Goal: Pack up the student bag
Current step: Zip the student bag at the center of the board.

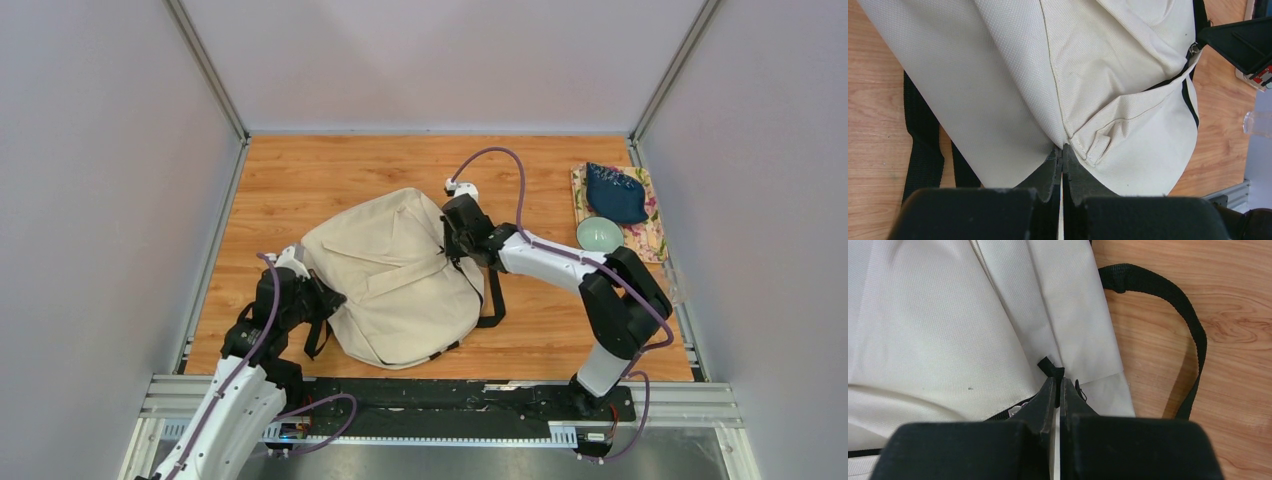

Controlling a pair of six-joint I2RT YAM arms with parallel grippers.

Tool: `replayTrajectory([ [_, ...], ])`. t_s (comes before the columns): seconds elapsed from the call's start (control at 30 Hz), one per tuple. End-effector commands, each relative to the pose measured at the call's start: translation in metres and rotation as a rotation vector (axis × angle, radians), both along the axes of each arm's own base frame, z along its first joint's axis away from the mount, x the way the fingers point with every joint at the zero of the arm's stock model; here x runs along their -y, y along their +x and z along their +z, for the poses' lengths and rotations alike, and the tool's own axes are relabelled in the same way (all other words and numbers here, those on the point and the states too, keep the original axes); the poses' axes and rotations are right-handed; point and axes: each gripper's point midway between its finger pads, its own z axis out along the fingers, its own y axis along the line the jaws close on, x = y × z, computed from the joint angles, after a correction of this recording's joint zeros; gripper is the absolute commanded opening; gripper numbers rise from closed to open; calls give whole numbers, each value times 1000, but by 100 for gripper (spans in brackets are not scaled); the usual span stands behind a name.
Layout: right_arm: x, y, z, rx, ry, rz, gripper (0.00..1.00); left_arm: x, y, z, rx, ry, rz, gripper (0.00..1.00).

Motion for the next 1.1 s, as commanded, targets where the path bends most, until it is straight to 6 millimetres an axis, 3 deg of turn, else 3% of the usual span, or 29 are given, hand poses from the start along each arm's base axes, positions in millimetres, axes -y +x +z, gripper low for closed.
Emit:
replayTrajectory([
  [0.0,34,14,16,69,-21,-102,0,-11,0,8,9,60,10,0],
  [0.4,66,-11,31,106,26,-174,0,4,0,9,8,49,-106,0],
  [0.57,83,-27,45,138,64,-206,0,2,9,15,19,84,-109,0],
  [0.6,86,-30,55,160,86,-213,0,1,11,13,11,93,-108,0],
  [0.77,100,-46,64,179,122,-241,0,1,23,21,10,120,-114,0],
  [1.07,123,-53,81,225,131,-291,0,3,40,27,-9,142,-147,0],
])
